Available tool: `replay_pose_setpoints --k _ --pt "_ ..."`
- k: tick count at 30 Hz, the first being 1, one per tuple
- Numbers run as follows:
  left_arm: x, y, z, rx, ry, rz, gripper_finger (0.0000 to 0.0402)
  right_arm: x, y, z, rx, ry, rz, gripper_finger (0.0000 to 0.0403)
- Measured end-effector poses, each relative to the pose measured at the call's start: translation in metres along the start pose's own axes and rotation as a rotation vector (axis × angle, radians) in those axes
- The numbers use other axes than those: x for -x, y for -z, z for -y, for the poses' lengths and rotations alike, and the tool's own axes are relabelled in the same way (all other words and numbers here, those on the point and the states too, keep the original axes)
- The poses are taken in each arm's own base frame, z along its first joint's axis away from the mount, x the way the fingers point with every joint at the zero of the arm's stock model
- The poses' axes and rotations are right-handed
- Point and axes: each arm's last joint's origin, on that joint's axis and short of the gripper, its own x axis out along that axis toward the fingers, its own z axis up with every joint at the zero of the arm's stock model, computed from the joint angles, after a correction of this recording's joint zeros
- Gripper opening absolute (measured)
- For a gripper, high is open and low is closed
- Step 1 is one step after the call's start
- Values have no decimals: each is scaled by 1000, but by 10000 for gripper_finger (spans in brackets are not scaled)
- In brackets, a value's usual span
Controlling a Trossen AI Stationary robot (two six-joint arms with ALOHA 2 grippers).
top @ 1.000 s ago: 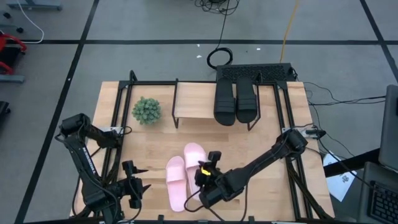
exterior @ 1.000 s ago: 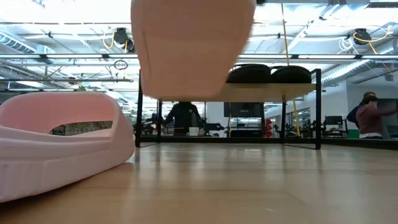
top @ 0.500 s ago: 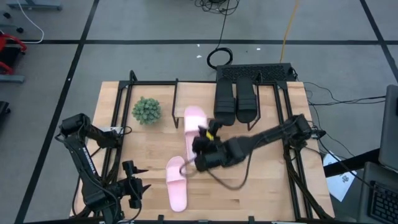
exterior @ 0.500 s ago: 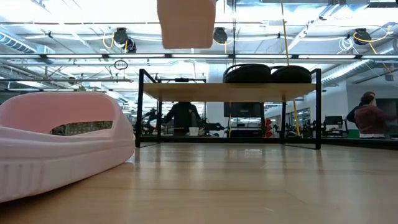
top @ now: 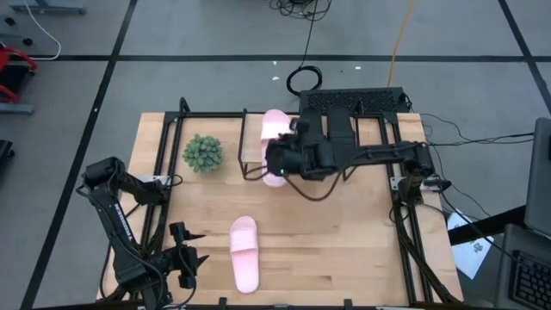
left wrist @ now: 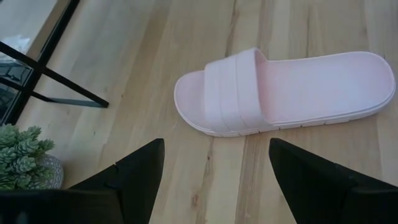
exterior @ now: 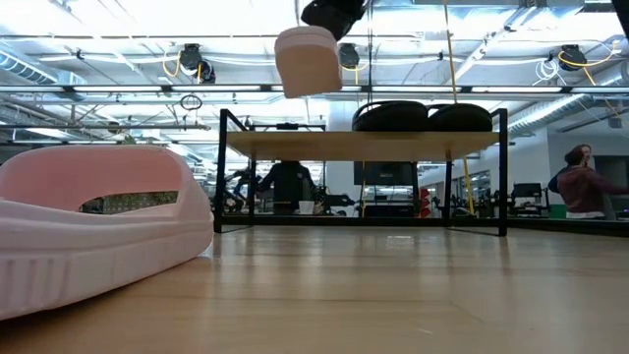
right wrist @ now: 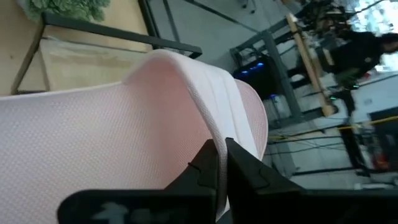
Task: Pick and place slides into the shelf
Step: Put the right pink slipper on the shelf
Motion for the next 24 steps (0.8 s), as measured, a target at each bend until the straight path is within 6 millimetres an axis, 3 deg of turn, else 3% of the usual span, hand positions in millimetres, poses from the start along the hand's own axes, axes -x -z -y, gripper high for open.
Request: replay_pose_setpoints --k 11,24 --pt "0 0 0 1 -2 2 294 -35 6 27 -29 -40 -48 0" --pt "0 0 0 2 -3 3 294 -71 31 7 9 -73 -102 0"
